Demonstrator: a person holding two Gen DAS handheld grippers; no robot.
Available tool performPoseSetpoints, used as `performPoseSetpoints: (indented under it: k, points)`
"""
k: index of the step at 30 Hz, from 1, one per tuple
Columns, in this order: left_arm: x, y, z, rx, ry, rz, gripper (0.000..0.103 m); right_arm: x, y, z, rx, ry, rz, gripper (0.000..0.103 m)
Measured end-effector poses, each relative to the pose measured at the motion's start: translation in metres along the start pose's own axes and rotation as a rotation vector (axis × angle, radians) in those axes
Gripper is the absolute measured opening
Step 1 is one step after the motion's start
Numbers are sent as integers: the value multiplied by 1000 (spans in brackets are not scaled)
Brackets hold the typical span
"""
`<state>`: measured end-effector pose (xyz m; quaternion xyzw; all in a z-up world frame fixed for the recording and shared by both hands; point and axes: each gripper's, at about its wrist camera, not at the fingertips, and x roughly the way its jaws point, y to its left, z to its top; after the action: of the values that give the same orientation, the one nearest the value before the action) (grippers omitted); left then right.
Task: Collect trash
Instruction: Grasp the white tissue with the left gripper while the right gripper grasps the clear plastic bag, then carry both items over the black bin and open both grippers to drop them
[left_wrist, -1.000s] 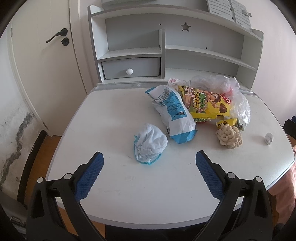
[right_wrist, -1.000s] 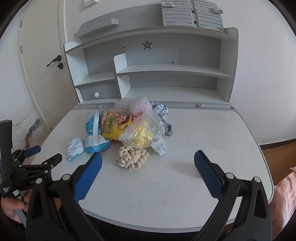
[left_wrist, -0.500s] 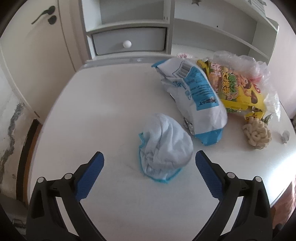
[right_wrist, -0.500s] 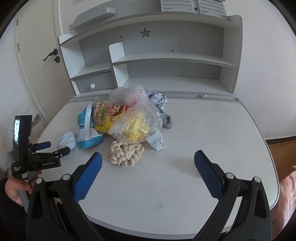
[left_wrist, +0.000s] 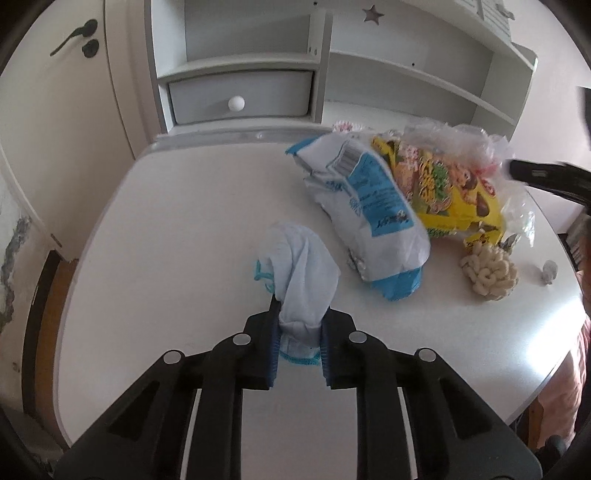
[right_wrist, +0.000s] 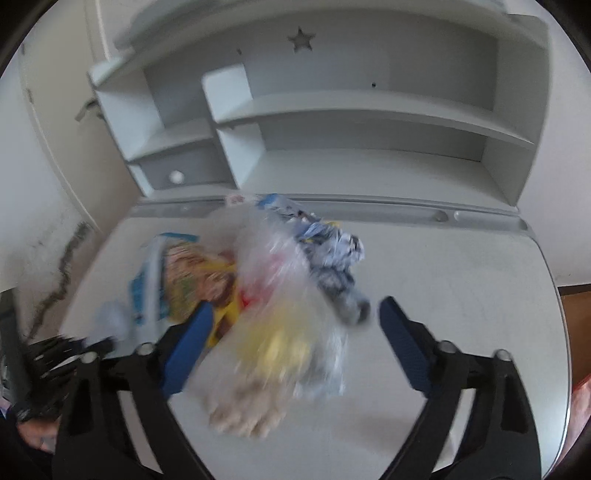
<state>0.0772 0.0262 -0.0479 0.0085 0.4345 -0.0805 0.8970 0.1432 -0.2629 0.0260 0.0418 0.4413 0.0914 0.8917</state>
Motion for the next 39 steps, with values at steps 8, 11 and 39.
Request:
performPoseSetpoints:
  k: [8,11,39]
  points:
    - [-20,-11,17,31,-37,-2,17,-21,2,19,-3,-88,50,16]
    - [-28,-27,27,54,-61,-21,17,-52,-10,12,40,-144,129,15]
    - [7,-599,-186,891,263,-883,17,-240,-376,-491,1130,13,-600,15]
